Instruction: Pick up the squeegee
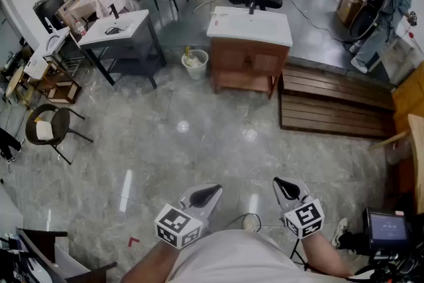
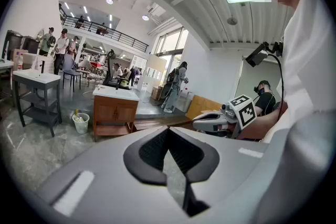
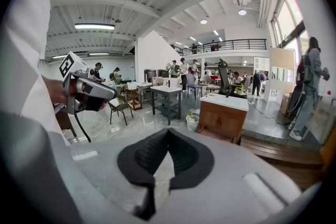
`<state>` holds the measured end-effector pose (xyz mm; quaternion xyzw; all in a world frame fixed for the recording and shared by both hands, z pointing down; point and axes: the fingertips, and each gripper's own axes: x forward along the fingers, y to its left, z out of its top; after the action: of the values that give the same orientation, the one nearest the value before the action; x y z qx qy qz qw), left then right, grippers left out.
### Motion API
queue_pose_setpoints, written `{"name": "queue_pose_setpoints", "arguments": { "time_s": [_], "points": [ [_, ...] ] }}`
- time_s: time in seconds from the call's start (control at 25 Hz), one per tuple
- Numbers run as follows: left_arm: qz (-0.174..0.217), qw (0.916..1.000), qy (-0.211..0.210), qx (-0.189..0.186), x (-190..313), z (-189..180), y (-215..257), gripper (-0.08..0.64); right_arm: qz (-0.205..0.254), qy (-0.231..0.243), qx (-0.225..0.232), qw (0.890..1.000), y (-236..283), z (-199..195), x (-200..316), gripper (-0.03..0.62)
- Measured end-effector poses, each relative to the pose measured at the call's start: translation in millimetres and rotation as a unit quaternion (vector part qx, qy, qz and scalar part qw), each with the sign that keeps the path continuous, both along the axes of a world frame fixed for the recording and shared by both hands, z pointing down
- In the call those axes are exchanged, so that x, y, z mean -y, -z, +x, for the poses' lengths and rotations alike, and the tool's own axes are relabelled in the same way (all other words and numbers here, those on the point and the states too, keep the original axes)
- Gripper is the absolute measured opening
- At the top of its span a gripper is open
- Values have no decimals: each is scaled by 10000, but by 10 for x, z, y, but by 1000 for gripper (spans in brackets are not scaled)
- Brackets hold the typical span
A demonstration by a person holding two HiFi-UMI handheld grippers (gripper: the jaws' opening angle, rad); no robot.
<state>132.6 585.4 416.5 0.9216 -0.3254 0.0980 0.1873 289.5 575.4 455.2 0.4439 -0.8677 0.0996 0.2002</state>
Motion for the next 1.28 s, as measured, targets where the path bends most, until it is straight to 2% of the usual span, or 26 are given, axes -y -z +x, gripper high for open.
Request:
{"name": "queue_pose_setpoints", "arguments": {
  "time_s": [0.16,0.36,0.56,0.68,0.88,1.04,1.28],
  "points": [
    [83,9998,166,-43,111,-740,63,8,37,257,48,9997,-23,-802,176,3],
    [43,9991,379,171,91,-1699,-58,6,80,549,9,9985,-26,-1748,313,3],
    [-80,9981,609,38,125,-2235,-136,8,-28,657,-69,9978,-14,-2252,424,3],
    [-182,9976,671,-51,270,-2315,-227,8,-98,649,-266,9975,-94,-2301,579,3],
    [-234,9980,579,16,722,-2241,-301,8,-86,518,-186,9984,-180,-2224,1119,20],
    [-230,9975,628,205,1369,-2163,-255,8,0,503,-1,9987,-119,-2183,1814,43],
    [-77,9970,666,379,2529,-1826,-58,27,134,606,145,9980,-12,-1942,3002,74]
  ]
}}
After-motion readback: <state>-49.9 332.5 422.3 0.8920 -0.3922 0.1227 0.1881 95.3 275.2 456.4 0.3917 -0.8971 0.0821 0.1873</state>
